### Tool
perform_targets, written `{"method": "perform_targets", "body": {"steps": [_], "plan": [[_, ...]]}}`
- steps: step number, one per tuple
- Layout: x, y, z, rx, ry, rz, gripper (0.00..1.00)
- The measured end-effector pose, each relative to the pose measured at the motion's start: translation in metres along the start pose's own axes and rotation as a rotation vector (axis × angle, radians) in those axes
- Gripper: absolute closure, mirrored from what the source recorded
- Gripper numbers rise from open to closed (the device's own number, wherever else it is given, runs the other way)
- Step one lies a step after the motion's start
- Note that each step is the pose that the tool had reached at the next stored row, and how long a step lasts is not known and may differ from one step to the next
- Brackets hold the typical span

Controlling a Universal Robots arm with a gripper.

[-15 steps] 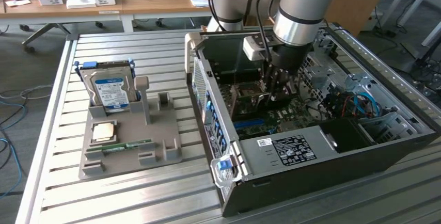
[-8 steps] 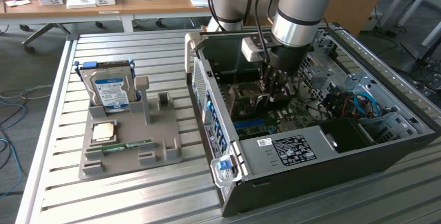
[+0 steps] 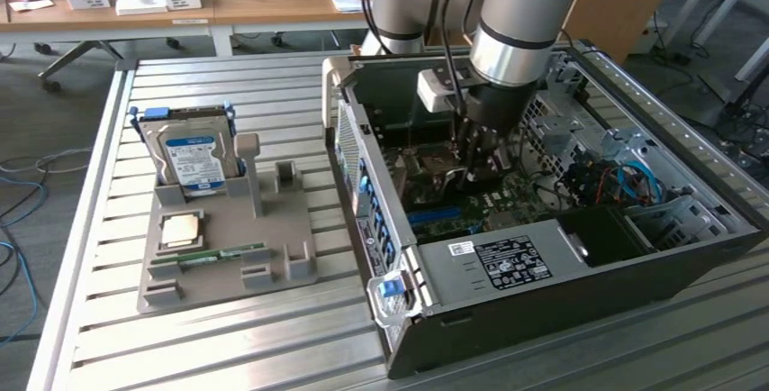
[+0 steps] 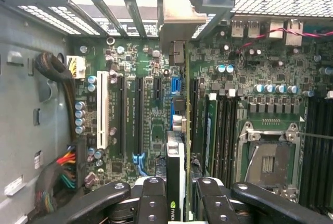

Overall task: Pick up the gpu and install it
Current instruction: 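Insert the gpu into the slot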

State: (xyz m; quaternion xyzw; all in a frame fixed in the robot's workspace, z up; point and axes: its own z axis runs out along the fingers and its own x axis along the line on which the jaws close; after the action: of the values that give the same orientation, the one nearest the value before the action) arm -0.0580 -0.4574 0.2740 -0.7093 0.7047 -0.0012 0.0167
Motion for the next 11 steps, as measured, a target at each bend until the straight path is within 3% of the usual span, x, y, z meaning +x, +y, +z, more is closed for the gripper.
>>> {"method": "perform_targets", "body": {"steps": [11], "plan": [[0.0, 0.0032, 0.0048, 0.0001, -0.0002, 0.0, 0.73]]}}
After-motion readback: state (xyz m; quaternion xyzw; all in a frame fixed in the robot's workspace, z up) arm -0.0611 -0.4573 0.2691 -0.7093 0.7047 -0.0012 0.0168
